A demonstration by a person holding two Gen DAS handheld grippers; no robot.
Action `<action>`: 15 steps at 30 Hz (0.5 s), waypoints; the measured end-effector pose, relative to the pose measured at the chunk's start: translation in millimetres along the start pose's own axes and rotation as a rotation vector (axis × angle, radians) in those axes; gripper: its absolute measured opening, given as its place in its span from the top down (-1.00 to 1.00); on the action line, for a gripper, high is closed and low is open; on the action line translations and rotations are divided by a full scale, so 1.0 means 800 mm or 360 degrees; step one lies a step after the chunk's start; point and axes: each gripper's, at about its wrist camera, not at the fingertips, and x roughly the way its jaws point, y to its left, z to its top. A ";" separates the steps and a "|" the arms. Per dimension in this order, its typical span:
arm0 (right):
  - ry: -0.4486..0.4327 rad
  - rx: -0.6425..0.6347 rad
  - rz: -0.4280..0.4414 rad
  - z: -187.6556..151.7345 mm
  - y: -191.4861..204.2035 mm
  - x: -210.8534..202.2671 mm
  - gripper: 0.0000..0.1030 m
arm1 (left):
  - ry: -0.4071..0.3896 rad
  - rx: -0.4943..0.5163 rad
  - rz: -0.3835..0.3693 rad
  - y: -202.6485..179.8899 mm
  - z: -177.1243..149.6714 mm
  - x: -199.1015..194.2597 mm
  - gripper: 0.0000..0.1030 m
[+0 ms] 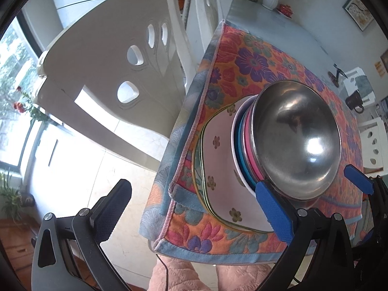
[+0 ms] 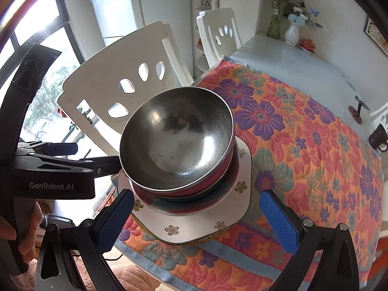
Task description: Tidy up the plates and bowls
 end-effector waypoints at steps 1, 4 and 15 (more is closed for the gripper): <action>0.0000 -0.0018 0.0014 0.002 -0.002 0.000 -1.00 | 0.0002 -0.0019 0.0013 0.000 0.000 0.000 -0.98; 0.0010 -0.0068 0.0071 0.008 -0.009 0.001 -1.00 | -0.0001 -0.0088 0.0044 -0.001 -0.001 0.000 -0.98; 0.0060 -0.0217 0.0238 0.024 -0.025 0.014 -1.00 | -0.0019 -0.0253 0.0138 -0.004 -0.007 -0.005 -0.98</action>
